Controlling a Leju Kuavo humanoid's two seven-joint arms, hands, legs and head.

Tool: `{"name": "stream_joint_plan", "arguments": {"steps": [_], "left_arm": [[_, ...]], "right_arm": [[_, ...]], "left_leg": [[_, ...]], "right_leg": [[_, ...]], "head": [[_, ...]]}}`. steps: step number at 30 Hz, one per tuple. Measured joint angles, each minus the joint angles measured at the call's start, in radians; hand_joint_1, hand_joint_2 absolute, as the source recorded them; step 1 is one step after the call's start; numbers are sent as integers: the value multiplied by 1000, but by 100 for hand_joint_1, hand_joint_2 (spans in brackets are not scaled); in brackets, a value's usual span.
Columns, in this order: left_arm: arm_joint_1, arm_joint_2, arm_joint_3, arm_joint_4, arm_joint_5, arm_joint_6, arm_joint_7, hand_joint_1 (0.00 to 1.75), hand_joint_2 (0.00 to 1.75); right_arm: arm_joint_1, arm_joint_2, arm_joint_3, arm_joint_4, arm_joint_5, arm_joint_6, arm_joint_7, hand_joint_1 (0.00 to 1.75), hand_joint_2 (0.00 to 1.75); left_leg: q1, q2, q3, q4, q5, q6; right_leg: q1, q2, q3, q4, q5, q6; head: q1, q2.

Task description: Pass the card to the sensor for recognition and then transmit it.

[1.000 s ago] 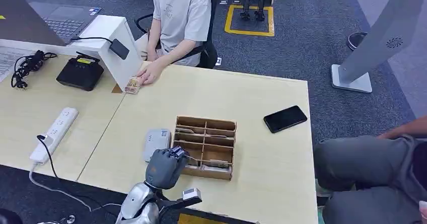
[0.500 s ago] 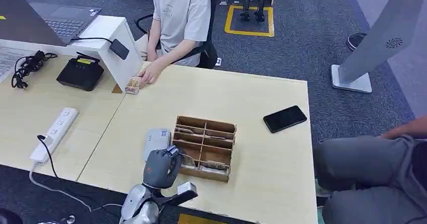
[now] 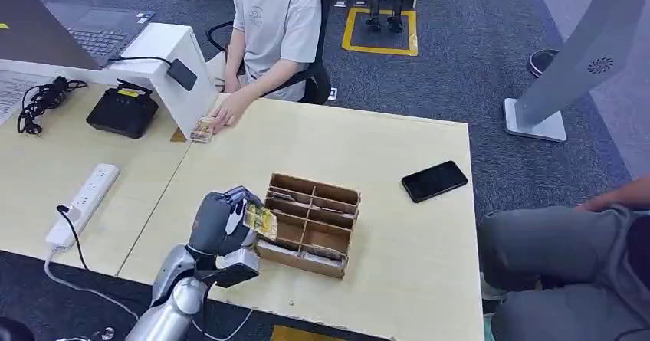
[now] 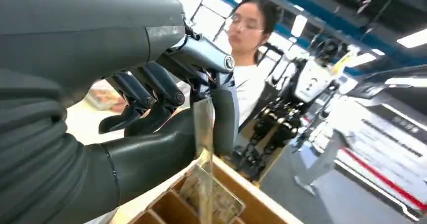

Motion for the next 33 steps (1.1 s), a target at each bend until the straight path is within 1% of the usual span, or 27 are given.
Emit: {"name": "stream_joint_plan", "arguments": {"steps": [4,6,10,19,22,24,26,29,31,33], "left_arm": [[6,19,-21,-39,19,-1,-7,175,175],[10,29,-26,-56,29,-11,-6,175,175],[10,42,-32,-64,22,-16,3,175,175],[9,47,-38,-64,23,-16,12,175,175],[-7,49,-39,-63,21,-11,33,175,175],[-31,54,-39,-60,19,-9,48,175,175],[-68,58,-38,-48,10,-1,81,175,175],[-148,72,-25,-10,-6,11,131,175,175],[-222,83,-7,40,-27,21,169,175,175],[-310,100,18,111,-44,24,198,175,175]], "right_arm": [[0,0,-1,0,-1,2,2,0,175],[0,0,-2,0,-4,3,5,0,175],[0,0,-3,0,-6,3,16,0,175],[0,0,-5,0,-10,4,18,0,175],[0,0,-5,0,-6,6,18,0,175],[-1,0,-5,0,-2,6,16,0,175],[-1,0,-5,0,3,6,15,0,175],[-2,0,-5,0,12,7,12,0,175],[-2,0,-4,0,21,8,13,0,175],[-4,0,-3,0,24,10,13,0,175]], "left_leg": [[-1,0,0,0,0,0],[-1,0,0,0,0,0],[0,0,0,0,0,0],[0,0,0,0,0,0],[0,0,0,0,0,0],[0,0,0,0,0,0],[0,-1,0,0,0,0],[0,-1,0,0,2,0],[0,-1,0,0,3,0],[0,-2,-1,0,4,0]], "right_leg": [[0,0,0,0,0,0],[0,0,0,0,0,0],[0,0,0,0,0,0],[0,0,0,0,0,0],[0,0,0,0,0,0],[0,0,0,0,0,0],[0,-1,0,0,0,0],[0,-1,0,0,1,0],[0,-1,0,0,2,0],[0,-1,0,1,3,-1]], "head": [[0,0],[0,0],[0,0],[0,0],[0,0],[0,0],[0,0],[0,0],[0,0],[0,0]]}}
